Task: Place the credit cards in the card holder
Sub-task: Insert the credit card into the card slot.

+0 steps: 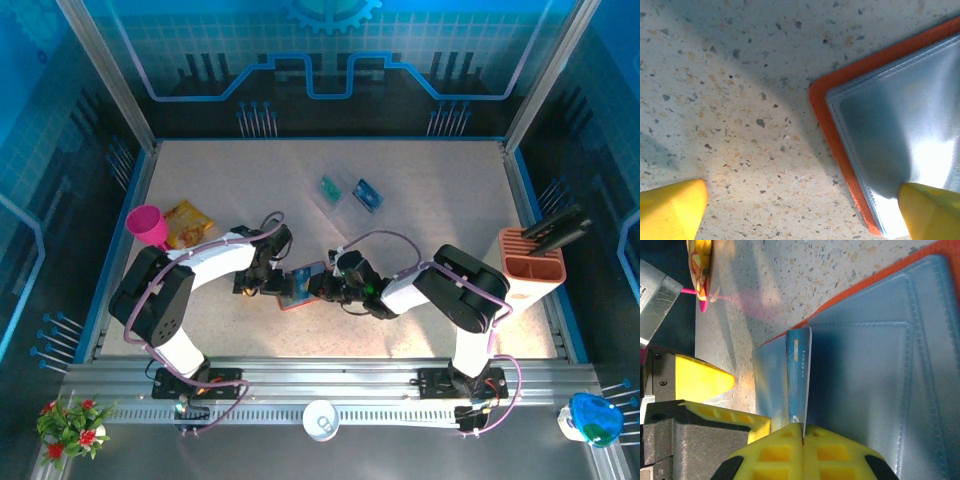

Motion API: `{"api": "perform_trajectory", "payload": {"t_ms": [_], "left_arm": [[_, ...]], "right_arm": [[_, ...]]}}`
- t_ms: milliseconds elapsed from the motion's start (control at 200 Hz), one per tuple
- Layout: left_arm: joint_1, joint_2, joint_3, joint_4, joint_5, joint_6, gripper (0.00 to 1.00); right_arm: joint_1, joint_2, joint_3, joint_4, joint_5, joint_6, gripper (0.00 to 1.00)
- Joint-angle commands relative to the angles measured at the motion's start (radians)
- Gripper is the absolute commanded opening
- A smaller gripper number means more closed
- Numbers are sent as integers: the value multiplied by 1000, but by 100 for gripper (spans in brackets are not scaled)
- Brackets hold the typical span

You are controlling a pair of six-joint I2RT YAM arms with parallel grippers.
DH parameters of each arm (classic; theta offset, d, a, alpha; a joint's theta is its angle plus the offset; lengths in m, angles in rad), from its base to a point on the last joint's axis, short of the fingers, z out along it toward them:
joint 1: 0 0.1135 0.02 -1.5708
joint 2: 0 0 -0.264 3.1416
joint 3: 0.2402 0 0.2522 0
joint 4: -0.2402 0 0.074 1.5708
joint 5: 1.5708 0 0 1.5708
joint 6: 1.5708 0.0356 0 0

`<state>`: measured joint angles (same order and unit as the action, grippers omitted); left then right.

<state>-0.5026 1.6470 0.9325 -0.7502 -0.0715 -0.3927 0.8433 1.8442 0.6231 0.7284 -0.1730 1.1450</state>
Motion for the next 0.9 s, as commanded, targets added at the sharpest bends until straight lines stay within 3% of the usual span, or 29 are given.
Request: {"api": "perform_trajectory", "payload": {"t_ms": [0,135,315,470,645,895], "left_arm": [[-8,-7,-27,0,-24,-5,99],[-6,-23,-21,-1,-23,-6,99],[36,-82,27,-18,-18,-25,99],[99,-122,36,-16,26,-61,99],[105,-102,20,3,78,-107,99],[100,-61,-15,40,113,-136,99]], "right_arm": [[10,32,-6,-140,-43,-10,7],[1,-2,-4,-178,-45,-30,31],[-26,-106,58,-372,-50,-136,47],[-49,-181,150,-610,-33,-256,51],[-67,-206,241,-792,-14,-344,51],[-103,-174,322,-865,1,-389,49]]}}
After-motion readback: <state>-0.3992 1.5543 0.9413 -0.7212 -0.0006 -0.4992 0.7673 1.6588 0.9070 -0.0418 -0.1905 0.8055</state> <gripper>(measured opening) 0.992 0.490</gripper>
